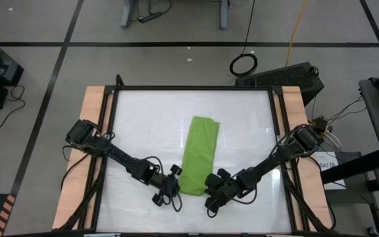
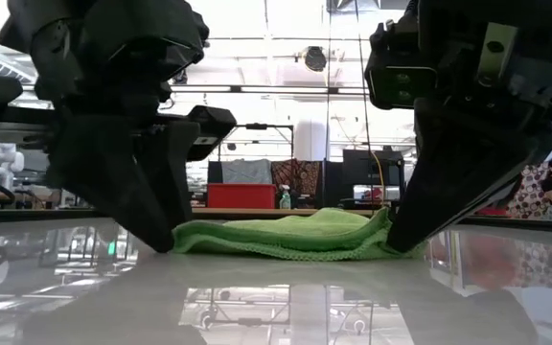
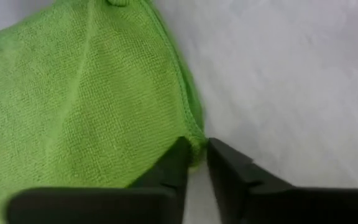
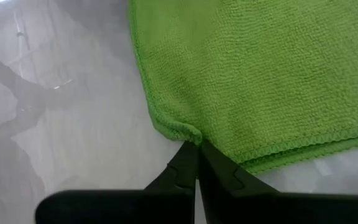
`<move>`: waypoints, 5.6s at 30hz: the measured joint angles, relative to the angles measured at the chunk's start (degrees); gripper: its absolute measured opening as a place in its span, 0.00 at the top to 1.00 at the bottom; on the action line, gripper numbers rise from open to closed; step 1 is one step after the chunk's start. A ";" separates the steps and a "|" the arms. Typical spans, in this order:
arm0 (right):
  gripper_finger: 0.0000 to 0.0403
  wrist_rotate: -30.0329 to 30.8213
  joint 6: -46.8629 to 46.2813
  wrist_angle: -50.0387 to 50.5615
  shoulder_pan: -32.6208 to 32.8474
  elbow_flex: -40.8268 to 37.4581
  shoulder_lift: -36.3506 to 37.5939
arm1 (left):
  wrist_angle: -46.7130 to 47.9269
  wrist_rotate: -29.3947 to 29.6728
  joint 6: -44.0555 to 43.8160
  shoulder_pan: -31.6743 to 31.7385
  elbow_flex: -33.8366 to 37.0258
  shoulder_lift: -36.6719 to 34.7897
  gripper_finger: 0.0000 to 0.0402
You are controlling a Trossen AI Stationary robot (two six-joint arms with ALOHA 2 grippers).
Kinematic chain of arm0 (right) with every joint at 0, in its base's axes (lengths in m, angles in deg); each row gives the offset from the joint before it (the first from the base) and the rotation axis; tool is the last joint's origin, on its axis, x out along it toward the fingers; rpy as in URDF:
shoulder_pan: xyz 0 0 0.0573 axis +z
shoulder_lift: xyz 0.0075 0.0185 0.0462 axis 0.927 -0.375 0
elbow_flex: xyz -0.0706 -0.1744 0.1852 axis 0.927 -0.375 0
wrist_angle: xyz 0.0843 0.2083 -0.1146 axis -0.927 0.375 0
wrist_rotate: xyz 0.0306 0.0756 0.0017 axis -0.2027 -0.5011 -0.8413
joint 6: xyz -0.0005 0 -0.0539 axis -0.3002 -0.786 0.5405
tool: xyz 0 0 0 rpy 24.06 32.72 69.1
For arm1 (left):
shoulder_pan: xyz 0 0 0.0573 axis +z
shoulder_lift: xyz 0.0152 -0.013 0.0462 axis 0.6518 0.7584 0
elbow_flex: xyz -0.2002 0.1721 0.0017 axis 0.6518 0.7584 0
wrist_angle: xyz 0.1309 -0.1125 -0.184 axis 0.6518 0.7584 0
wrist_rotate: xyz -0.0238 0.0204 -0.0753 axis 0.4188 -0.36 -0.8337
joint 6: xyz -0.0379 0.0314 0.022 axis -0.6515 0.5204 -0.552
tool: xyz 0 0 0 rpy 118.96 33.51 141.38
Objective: Roll towel into tight, uniform cylinder
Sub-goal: Roll the green towel
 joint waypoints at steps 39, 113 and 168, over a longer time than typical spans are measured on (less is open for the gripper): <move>0.79 -4.16 -11.91 9.30 3.17 -0.09 5.63 | -2.86 -36.03 -50.25 13.87 0.04 -0.13 1.00; 0.64 -3.95 67.87 0.39 -2.01 0.00 1.22 | -2.14 -40.35 -58.88 21.78 -0.04 5.42 1.00; 0.99 -11.04 42.38 3.30 -5.77 0.02 1.16 | 0.94 -9.14 -1.55 3.68 -1.60 -8.51 0.62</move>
